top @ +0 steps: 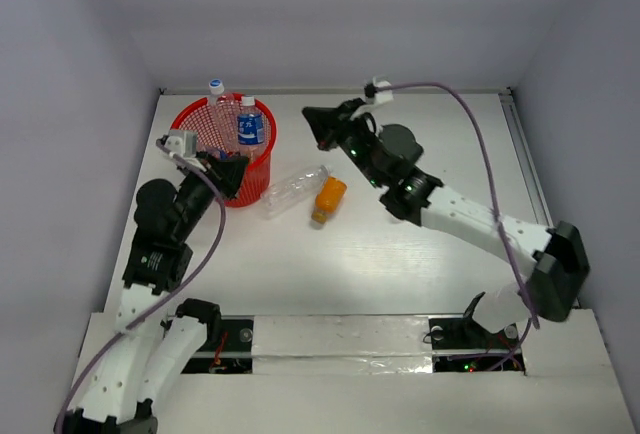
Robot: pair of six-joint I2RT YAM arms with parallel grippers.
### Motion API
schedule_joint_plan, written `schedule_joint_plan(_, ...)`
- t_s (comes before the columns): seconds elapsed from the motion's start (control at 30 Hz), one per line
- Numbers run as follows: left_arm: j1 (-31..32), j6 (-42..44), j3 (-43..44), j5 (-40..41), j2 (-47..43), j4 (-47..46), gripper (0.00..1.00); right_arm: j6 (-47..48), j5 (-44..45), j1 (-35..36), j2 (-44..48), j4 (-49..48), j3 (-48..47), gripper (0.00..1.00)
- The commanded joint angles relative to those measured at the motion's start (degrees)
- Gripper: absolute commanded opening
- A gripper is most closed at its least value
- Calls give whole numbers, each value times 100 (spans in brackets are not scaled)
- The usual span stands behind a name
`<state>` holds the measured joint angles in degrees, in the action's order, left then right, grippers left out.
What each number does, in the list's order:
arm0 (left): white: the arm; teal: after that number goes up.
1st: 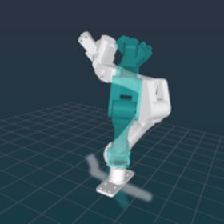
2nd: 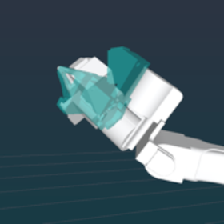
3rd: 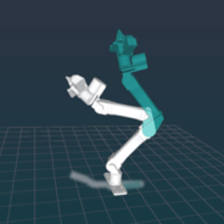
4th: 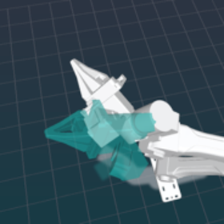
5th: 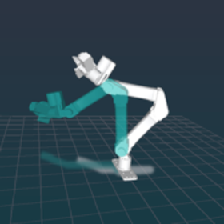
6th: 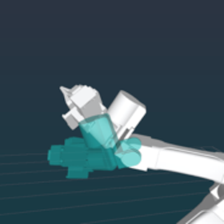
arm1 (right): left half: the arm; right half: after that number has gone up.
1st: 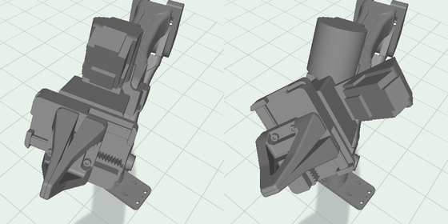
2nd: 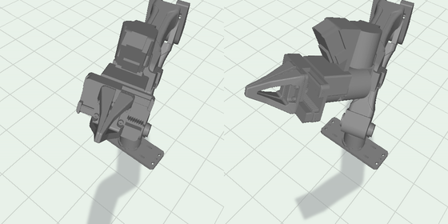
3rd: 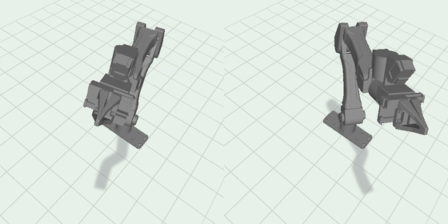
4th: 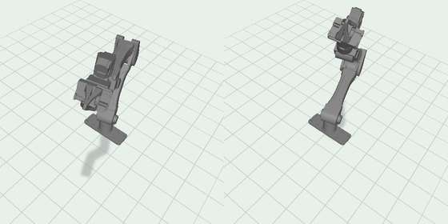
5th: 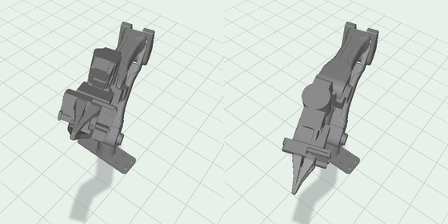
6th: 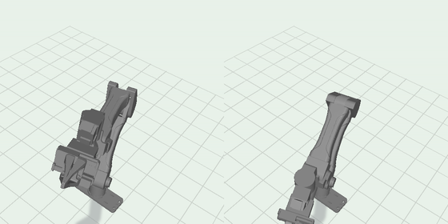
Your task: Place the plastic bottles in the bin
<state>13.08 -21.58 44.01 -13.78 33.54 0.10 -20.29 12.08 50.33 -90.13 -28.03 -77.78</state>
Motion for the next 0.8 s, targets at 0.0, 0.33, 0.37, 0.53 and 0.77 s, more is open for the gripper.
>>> schedule_joint_plan(0.0, 160, 198, 459, -670, 635, -133, 0, -457, 620, -23, 951, -423, 1221, 0)
schedule_joint_plan(0.33, 2225, 1288, 1584, 2486, 3069, 728, 5, -1196, 1332, -76, 3553, 439, 3689, 0)
schedule_joint_plan(0.37, 2225, 1332, 1654, 2433, 3480, 728, 9, -1214, 1402, -76, 3764, 535, 3934, 0)
schedule_joint_plan(0.53, 2225, 1587, 2252, 2740, 4720, 807, 67, -1416, 1526, -76, 4827, 1097, 4358, 3)
schedule_joint_plan(0.77, 2225, 1631, 3306, 2889, 6251, 1194, 72, -1565, 1675, -76, 5584, 1853, 4754, 12)
